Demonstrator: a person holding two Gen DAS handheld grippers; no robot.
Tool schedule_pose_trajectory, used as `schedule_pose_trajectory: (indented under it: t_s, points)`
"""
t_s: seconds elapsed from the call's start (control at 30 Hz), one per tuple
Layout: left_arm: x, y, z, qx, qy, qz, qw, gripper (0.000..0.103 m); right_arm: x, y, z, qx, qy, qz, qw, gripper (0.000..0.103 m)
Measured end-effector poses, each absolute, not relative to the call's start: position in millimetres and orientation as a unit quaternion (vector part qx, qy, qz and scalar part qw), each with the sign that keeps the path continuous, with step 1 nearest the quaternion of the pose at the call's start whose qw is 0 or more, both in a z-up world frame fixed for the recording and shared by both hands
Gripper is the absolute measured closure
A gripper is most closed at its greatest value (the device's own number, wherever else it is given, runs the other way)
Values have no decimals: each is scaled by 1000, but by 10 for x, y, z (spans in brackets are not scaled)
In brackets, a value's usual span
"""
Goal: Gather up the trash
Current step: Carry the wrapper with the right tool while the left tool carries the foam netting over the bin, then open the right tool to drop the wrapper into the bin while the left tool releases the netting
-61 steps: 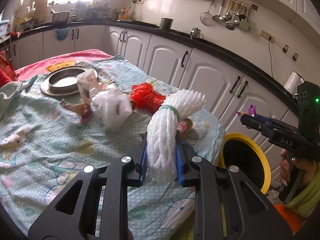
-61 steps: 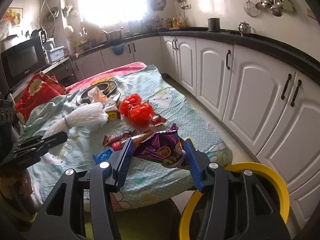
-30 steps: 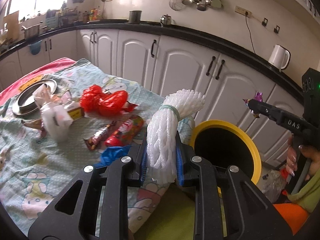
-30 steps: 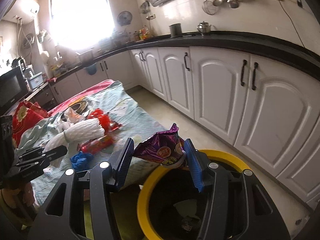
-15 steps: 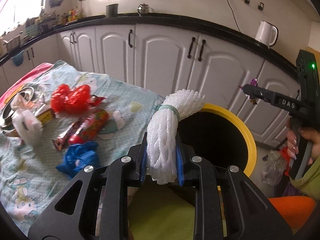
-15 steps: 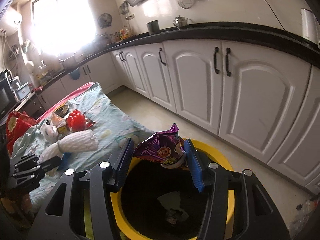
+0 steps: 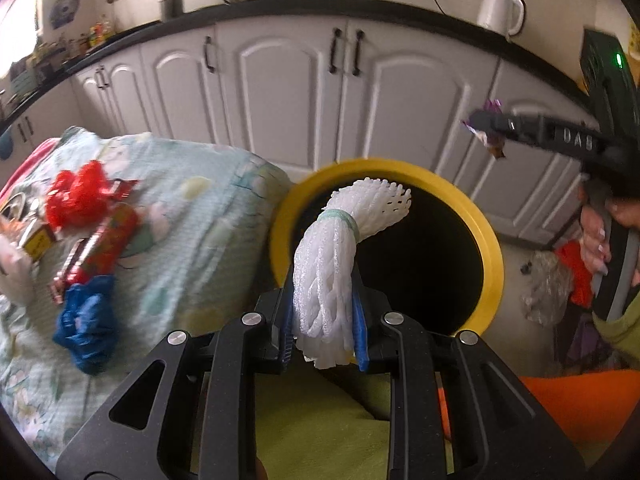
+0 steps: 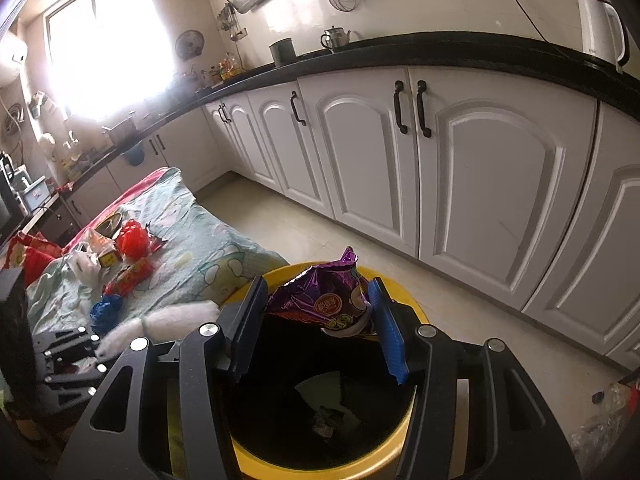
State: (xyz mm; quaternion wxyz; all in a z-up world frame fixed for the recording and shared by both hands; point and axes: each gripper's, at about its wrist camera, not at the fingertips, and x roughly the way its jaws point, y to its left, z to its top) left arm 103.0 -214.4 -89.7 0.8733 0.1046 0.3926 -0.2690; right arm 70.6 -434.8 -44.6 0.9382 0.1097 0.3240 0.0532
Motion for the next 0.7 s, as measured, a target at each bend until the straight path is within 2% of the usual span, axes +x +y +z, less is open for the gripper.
schedule_pose_trajectory:
  t_s: [0.2,0.7]
  points:
    - [1039,-2293,-1058,123,411,-281,859,85,735,-4410,-557,120,341,58,931,53]
    - [1121,-2361,-1200,96,440,-294,843,83,830,-4249,-711,127,370,89,916,51]
